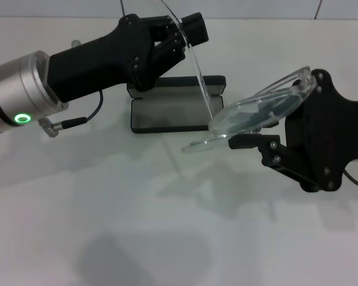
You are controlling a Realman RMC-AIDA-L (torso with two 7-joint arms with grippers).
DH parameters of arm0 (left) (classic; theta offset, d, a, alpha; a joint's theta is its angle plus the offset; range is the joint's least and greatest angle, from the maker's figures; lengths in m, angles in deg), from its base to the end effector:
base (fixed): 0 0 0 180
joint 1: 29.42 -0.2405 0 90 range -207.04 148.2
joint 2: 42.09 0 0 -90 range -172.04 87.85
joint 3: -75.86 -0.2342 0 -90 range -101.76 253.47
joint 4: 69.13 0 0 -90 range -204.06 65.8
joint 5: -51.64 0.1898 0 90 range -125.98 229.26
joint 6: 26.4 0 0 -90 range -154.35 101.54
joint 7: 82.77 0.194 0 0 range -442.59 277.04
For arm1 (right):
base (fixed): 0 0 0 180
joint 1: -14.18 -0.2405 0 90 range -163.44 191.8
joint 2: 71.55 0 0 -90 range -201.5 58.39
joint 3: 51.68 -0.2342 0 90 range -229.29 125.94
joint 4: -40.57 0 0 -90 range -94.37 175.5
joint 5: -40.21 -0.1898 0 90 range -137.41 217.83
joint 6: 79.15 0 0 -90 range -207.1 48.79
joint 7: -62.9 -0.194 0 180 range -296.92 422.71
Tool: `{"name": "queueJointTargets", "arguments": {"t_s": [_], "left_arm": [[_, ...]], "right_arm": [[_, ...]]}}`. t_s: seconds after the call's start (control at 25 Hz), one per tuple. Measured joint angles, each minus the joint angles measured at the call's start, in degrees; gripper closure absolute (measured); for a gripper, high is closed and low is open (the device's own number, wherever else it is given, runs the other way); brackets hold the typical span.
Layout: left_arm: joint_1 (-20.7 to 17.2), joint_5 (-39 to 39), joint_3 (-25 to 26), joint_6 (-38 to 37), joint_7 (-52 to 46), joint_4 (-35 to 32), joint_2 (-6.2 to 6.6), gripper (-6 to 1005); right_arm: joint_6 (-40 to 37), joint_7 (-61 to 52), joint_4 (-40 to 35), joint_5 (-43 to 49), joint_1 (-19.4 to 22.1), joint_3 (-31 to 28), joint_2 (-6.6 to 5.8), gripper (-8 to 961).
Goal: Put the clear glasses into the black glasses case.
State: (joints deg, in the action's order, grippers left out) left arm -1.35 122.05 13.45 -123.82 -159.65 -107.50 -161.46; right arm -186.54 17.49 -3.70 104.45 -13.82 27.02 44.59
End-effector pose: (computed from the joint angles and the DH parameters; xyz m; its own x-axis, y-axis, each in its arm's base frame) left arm -0.1065 0.3054 0.0036 0.4798 0.1327 0.8673 0.2612 -0.9653 0.0032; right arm 0.0795 0.2455 0.0000 0.4204 0.4160 -0.8064 0.3432 -0.8956 -0.2831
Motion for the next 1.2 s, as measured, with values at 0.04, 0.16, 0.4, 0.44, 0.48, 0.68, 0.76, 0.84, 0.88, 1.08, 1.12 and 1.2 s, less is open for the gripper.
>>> {"name": "queueJointTargets", "arguments": {"t_s": [0.04, 0.16, 0.4, 0.44, 0.48, 0.68, 0.76, 0.84, 0.88, 1.08, 1.12, 1.2], "left_arm": [[0.0, 0.0, -0.01, -0.29, 0.0, -0.06, -0.01, 913], [0.12, 0.0, -0.29, -1.81, -0.06, -0.49, -0.05, 912], [0.49, -0.17, -0.51, -4.47, -0.47, -0.6, -0.08, 912], [0.51, -0.23, -0.53, -4.6, -0.49, -0.63, -0.08, 912], [0.51, -0.31, -0.53, -4.75, -0.51, -0.65, -0.08, 912], [0.5, -0.43, -0.67, -5.73, -1.07, -1.26, -0.11, 912], [0.49, -0.49, -1.2, -5.93, -1.7, -1.93, -0.14, 912], [0.51, -0.89, -2.24, -6.15, -2.45, -2.89, -0.16, 912], [0.52, -1.0, -2.75, -6.17, -2.67, -3.39, -0.17, 912], [0.57, -1.21, -4.26, -6.11, -2.89, -4.34, -0.24, 912], [0.57, -1.21, -4.27, -6.11, -2.9, -4.36, -0.24, 912], [0.58, -1.3, -4.29, -6.11, -2.91, -4.37, -0.25, 912]], "right_arm": [[0.04, 0.01, 0.11, 0.0, -0.04, 0.01, -0.01, 866], [0.69, 0.01, 0.51, 0.0, -0.18, 0.03, -0.07, 866], [1.39, -0.57, 0.59, 0.03, -0.22, 0.05, -0.1, 866], [1.49, -0.57, 0.59, 0.03, -0.21, 0.06, -0.08, 866], [1.63, -0.58, 0.59, 0.03, -0.22, 0.09, -0.07, 866], [2.55, -0.95, 0.59, 0.02, -0.3, 0.37, -0.03, 866], [3.47, -1.82, 0.57, 0.02, -0.46, 0.67, 0.02, 866], [4.15, -2.56, 0.58, 0.02, -0.82, 0.97, 0.05, 867], [4.27, -2.72, 0.66, 0.02, -0.99, 1.09, 0.05, 867], [4.32, -2.76, 0.76, 0.01, -1.58, 1.54, 0.01, 867], [4.36, -2.76, 0.77, 0.01, -1.61, 1.58, -0.01, 867], [4.87, -2.77, 0.77, 0.0, -1.62, 1.59, -0.03, 867]]}}
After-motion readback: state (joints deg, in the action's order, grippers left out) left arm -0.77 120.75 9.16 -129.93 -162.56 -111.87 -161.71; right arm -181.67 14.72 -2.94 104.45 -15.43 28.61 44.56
